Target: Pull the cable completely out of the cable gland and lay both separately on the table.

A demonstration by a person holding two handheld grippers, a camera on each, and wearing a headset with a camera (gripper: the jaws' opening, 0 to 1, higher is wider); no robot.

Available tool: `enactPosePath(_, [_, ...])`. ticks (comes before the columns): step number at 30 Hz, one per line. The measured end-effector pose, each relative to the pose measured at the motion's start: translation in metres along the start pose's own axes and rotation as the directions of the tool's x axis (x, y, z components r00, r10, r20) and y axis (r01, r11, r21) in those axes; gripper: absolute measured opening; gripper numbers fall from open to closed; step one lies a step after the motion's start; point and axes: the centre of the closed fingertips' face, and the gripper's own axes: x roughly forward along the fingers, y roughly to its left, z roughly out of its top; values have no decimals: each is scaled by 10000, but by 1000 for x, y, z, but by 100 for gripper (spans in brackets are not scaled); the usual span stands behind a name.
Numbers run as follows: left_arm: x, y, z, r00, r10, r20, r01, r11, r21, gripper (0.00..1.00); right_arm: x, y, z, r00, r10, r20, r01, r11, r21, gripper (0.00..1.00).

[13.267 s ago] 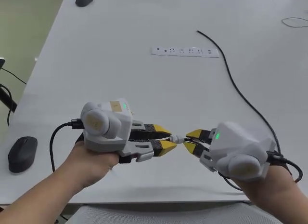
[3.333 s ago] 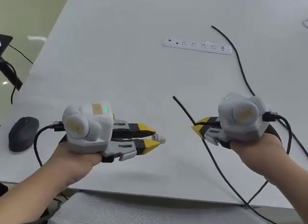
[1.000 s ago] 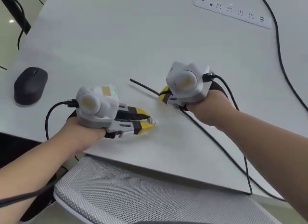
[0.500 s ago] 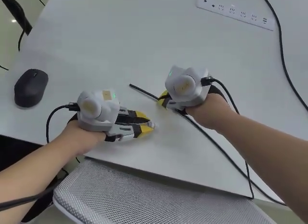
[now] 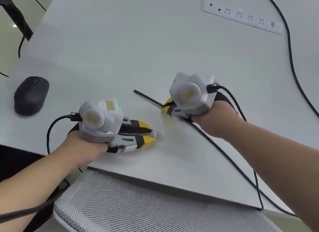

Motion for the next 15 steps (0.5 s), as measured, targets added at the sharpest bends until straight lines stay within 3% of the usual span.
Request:
enactPosePath(6, [-1, -1, 0, 10000, 16, -46, -15, 9998, 197, 16, 0, 0, 0, 10000, -25, 11, 25, 10000, 36, 0])
enactPosePath(15, [-1, -1, 0, 9999, 105, 66, -105, 9999, 12, 18, 0, 0, 2, 10000, -42, 24, 42, 9999, 127, 2])
